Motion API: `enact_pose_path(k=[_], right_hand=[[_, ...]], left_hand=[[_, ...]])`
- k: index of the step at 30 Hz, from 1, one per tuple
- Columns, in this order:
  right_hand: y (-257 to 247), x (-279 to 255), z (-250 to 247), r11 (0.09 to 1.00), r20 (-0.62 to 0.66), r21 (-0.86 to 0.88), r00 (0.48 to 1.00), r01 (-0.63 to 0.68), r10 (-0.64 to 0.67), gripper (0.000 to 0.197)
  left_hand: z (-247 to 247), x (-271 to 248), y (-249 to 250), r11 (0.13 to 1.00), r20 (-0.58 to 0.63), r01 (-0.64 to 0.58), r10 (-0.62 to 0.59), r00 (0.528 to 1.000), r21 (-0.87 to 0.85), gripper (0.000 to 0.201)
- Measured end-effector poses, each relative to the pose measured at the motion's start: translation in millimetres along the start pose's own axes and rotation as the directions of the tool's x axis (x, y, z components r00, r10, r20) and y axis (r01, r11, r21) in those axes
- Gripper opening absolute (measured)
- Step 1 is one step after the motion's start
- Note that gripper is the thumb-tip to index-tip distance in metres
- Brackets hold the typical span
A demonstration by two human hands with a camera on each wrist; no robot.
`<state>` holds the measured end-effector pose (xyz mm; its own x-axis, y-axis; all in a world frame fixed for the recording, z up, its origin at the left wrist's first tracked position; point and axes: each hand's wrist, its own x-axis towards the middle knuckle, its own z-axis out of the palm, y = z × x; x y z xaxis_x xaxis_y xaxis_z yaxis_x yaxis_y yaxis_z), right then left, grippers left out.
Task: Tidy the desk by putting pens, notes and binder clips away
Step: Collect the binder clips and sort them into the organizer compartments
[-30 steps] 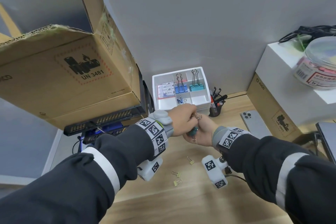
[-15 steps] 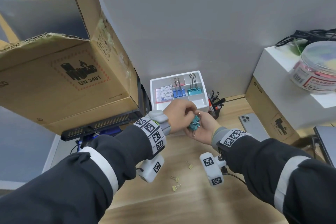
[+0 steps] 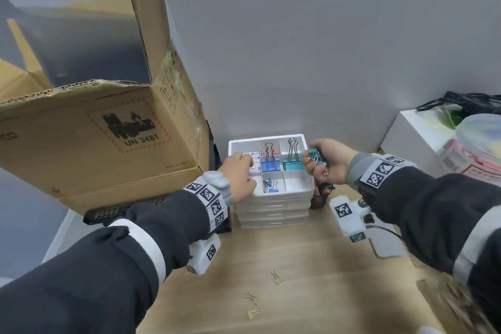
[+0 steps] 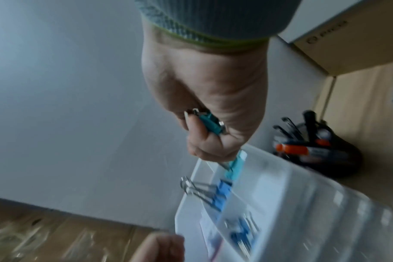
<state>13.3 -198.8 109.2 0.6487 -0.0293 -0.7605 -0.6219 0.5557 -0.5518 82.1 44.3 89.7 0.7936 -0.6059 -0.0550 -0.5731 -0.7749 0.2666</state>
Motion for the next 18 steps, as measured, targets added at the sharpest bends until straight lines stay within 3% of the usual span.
enact_pose_path(k=[5,9,14,18], right_hand=[[-57.1,18.5,8.7,0.912,-0.135,-0.408,0.984,0.051,-0.116,0.028],[-72.9,49.8,17.9,0.701,-0.153,-0.712,0.966,0.04,-0.21,0.022],[-80.8,68.9,26.2,0.502,-0.11,-0.853,0.892,0.141,-0.438,0.012],[-83.0,82.7,28.0,0.34,-0.088,-0.935,0.869,0.095,-0.486,0.015]], left_hand=[[9.5,17.3,-3.2,0.995,-0.028,0.088,-0.087,0.996,0.047,0.035],[10.1,32.6,-4.4,0.987,-0.13,0.137,-0.125,0.984,0.084,0.034],[22.7,39.7,-6.2,0.979,-0.158,0.188,-0.174,0.972,0.08,0.034],[35.2,43.6,-12.7,0.983,-0.14,0.174,-0.164,0.976,0.065,0.037]])
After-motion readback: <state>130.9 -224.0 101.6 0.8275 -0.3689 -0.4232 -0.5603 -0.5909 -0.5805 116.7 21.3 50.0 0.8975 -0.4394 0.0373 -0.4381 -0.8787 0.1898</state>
